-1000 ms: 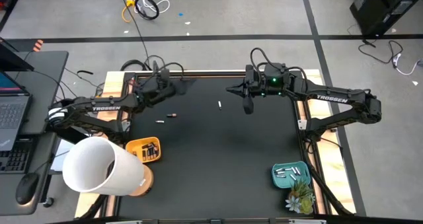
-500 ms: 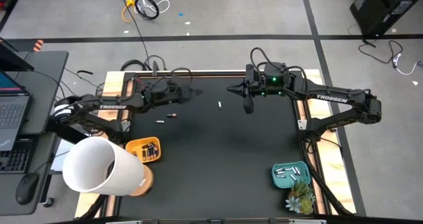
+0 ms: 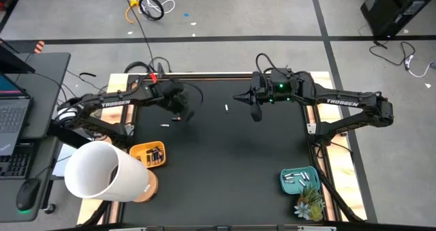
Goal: Sort batteries
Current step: Put the black battery into the yellow bin
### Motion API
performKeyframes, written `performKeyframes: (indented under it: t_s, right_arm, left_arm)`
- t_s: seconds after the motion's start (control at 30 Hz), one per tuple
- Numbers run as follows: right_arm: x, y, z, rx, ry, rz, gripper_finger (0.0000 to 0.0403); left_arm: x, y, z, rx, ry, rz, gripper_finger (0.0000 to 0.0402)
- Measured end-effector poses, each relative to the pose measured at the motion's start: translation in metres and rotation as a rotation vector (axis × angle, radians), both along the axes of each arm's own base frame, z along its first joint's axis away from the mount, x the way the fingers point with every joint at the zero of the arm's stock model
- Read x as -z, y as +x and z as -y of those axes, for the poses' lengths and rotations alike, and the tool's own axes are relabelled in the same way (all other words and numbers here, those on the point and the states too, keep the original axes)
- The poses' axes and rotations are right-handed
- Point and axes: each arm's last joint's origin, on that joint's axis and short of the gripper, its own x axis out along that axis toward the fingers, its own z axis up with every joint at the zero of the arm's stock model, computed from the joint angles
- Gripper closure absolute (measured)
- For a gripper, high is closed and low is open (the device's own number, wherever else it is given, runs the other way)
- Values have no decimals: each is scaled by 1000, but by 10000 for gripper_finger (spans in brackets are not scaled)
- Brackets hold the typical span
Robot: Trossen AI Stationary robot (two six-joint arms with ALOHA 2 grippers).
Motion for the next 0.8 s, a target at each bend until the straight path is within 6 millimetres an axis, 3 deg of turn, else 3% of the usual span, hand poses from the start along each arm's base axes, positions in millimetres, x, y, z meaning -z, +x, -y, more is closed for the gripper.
performKeyframes:
  t_s: [0.2,0.43,0.67,0.8]
  right_arm:
    - [2,2,-9,-20,-45,-27,403]
    - [1,3,-14,-29,-85,-24,403]
    - [2,6,-30,-4,-78,-29,403]
    - [1,8,-39,15,-73,-28,403]
  left_arm:
    - [-12,-8,5,273,233,-214,199]
    - [4,-15,10,394,195,-387,188]
    - [5,-15,12,532,260,-414,158]
    - [19,-15,11,531,268,-442,145]
